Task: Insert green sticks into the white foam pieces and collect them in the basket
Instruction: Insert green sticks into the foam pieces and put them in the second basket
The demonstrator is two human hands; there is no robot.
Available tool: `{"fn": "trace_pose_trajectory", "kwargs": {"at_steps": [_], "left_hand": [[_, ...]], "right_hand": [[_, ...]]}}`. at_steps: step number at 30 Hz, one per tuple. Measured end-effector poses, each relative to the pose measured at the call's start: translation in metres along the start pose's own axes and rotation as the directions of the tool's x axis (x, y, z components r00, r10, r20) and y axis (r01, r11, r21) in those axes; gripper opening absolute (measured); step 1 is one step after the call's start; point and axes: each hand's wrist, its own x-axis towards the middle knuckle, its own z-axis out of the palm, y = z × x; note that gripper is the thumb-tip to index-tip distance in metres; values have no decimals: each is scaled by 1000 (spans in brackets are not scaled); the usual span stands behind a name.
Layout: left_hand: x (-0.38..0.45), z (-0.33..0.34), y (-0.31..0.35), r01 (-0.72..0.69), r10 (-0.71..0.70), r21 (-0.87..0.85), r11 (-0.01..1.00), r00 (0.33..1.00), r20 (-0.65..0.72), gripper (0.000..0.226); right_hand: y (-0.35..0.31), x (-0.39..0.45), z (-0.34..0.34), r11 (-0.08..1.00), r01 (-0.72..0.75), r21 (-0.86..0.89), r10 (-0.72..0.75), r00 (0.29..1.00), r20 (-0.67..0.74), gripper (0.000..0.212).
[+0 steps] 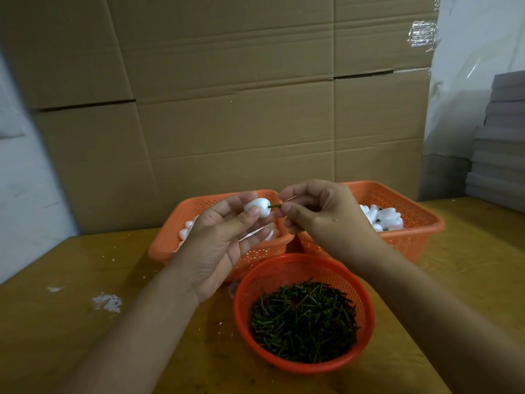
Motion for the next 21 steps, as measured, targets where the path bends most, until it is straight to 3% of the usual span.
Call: {"fn": "trace_pose_trajectory", "kwargs": {"at_steps": [3,7,21], "left_hand": [[0,1,0,-21,21,21,1000,1000,-4,29],[0,1,0,-53,53,30,998,999,-6,36],[0,-1,-2,-65,66,51,997,998,-11,20]], "right_hand": [[1,0,2,1000,-2,8,2,1000,-22,16],[2,0,2,991,40,-126,-46,998,-40,14],[4,0,2,970,56,-235,-68,997,-42,21]]}}
